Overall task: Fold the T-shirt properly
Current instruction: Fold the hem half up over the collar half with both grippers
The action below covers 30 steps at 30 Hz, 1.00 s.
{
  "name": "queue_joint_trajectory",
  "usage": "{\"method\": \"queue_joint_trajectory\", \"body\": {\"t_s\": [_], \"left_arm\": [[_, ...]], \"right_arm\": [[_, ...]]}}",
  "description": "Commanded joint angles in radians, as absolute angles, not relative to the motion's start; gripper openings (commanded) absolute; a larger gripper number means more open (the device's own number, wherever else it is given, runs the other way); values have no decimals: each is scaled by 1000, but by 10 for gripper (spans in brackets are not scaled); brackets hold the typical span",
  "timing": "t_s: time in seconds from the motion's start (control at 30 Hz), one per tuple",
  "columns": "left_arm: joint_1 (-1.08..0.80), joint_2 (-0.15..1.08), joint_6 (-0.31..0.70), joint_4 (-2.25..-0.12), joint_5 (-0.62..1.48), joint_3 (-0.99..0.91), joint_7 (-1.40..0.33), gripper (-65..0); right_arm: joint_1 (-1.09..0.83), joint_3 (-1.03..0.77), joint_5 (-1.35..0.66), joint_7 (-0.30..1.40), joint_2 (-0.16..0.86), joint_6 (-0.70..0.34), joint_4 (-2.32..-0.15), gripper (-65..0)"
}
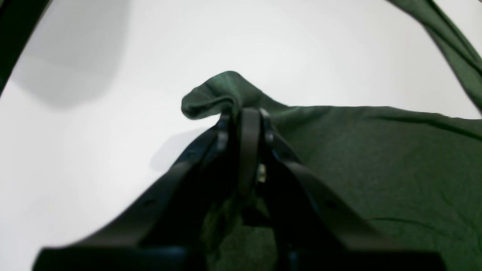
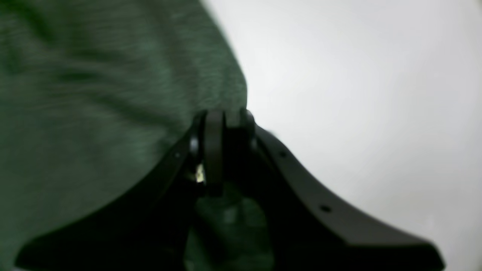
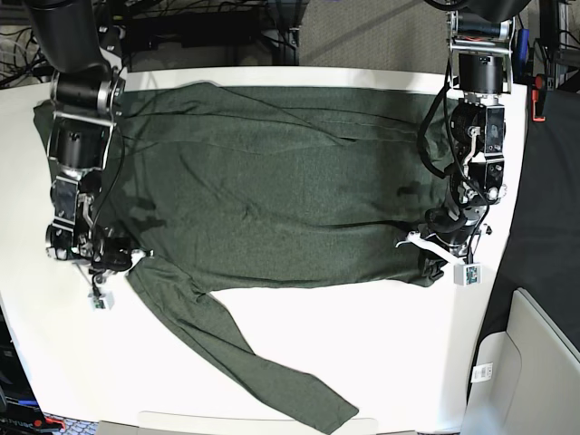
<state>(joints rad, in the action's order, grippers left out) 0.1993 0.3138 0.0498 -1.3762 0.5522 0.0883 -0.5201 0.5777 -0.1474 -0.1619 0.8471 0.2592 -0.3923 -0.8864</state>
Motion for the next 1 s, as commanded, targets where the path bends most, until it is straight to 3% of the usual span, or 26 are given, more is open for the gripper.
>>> {"method": "queue_joint_trajectory", "body": {"t_s": [0.0, 0.07, 0.5, 0.97], "left_arm": [[222, 326, 51, -1400, 553, 81, -493, -650], [222, 326, 51, -1402, 553, 81, -493, -650], [114, 328, 51, -1543, 553, 21, -495, -650], [-133, 328, 51, -1778, 553, -81, -496, -650]], "right_arm": [[593, -148, -185, 872, 268, -395, -921, -604], [570, -148, -229, 878, 269, -395, -984, -648], [352, -157, -679, 880, 437, -395, -1333, -647], [51, -487, -906, 967, 486, -395, -1517, -647]]}}
